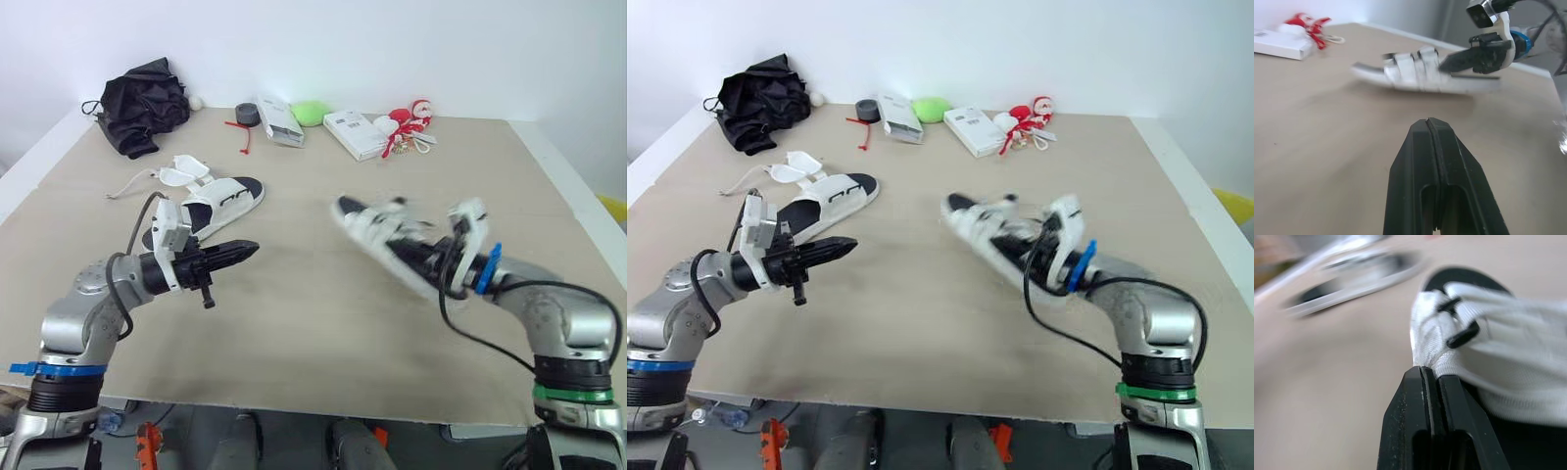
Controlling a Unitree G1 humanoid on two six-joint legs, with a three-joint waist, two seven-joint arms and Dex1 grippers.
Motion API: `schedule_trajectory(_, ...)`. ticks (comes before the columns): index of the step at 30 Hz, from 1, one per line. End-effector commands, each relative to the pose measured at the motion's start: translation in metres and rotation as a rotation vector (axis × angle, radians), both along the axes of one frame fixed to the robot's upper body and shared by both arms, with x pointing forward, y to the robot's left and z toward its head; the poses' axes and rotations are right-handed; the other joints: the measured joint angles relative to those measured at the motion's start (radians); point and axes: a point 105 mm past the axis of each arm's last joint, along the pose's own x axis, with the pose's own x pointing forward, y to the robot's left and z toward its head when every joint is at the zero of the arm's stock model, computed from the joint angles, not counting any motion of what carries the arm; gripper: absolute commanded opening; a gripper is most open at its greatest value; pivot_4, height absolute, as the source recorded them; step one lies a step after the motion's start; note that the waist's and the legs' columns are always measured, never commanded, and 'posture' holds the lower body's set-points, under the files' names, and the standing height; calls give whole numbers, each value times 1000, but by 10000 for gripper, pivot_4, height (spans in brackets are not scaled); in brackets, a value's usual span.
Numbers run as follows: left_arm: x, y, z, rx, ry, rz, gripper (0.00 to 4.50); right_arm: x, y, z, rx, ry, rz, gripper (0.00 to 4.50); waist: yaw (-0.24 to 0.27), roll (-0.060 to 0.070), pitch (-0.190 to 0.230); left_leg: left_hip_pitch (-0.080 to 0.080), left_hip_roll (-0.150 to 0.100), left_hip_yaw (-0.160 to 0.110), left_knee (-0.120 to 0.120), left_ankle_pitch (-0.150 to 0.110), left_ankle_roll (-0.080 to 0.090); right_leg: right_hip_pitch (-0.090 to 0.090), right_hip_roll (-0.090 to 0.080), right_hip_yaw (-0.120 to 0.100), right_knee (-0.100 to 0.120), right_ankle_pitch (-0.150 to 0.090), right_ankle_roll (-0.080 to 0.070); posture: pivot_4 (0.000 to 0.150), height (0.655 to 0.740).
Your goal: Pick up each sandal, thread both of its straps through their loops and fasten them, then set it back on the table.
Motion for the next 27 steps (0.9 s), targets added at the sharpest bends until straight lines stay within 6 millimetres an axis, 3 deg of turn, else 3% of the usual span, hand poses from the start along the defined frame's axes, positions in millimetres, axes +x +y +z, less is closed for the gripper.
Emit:
schedule_trajectory(1,8,0,8,-10,-49,42,0,22,-63,7,-47,21,-432,761,0,0,0,0,0,0,0,0,0,0,0,0,0,0,0,1500,7380)
schedule_trajectory(5,10,-6,4,-2,-52,20,0,37,-67,-4,-95,65,-536,761,-7,0,0,0,0,1,-3,0,0,-1,0,1,0,2,-5,1500,7380)
schedule_trajectory(7,11,-8,3,-6,-55,11,0,46,-62,-9,-81,76,-554,5728,-17,0,0,0,0,3,-5,0,0,-4,1,4,0,3,-6,1500,7380)
schedule_trajectory(9,11,-8,2,-11,-57,8,0,50,-55,-11,-79,74,-522,12561,-19,0,0,0,0,3,-5,0,0,-4,1,4,0,4,-7,1500,7380)
schedule_trajectory(15,12,-23,8,-58,-99,2,0,46,-56,-8,-81,48,-462,43166,-16,0,0,0,0,3,-4,1,0,-3,0,4,0,4,-6,1500,7380)
schedule_trajectory(21,7,-44,17,-85,-149,-56,0,15,-80,6,-125,14,-406,43166,2,0,0,-1,-1,2,-4,1,0,-3,0,3,0,4,-5,1500,7380)
schedule_trajectory(27,10,-42,23,-76,-174,-54,0,-23,-100,22,-230,-18,-363,43166,-7,0,0,0,-1,3,-4,0,1,-3,0,4,0,2,-3,1500,7380)
